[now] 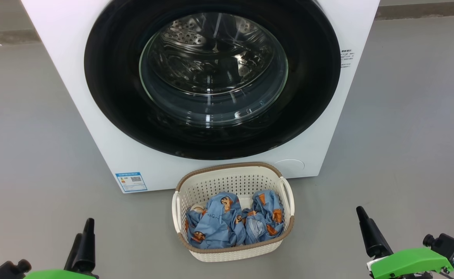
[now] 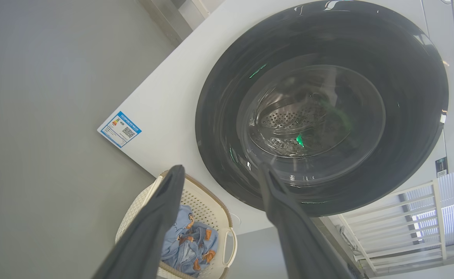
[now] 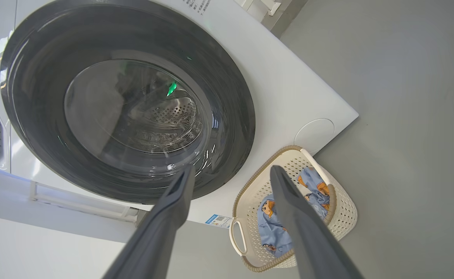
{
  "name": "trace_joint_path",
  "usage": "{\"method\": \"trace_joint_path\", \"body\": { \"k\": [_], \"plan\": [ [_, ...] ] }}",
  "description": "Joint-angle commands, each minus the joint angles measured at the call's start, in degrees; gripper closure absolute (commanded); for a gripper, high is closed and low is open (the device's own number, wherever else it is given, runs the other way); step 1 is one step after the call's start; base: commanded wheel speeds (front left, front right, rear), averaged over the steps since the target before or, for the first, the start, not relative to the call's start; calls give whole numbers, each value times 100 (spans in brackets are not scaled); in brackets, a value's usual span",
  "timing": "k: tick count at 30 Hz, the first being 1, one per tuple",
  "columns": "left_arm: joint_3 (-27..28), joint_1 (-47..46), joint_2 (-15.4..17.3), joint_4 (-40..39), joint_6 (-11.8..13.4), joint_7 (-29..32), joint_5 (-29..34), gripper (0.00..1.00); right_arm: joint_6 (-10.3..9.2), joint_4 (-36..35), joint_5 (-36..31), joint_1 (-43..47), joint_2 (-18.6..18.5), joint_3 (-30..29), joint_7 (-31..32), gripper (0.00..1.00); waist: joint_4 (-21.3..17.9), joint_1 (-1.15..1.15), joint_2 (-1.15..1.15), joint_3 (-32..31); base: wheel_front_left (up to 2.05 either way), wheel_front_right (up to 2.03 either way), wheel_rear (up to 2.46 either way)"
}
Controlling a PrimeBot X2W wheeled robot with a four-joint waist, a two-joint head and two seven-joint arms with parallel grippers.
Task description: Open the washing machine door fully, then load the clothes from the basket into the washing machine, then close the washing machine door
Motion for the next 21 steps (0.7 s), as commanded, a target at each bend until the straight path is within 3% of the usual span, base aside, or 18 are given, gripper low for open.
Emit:
{"method": "trace_joint_path", "body": {
  "k": [1, 21],
  "plan": [
    [103, -80, 108, -193, -12, -71, 220, 0, 4, -106, -197, -290, -106, 102, -79, 0, 2, 0, 0, 0, 0, 0, 0],
    [-35, -43, 230, -356, -15, -392, 1659, 0, 6, 9, -1424, -444, -223, 311, -398, 0, -4, 0, 0, 62, 0, 0, 0]
  ]
}}
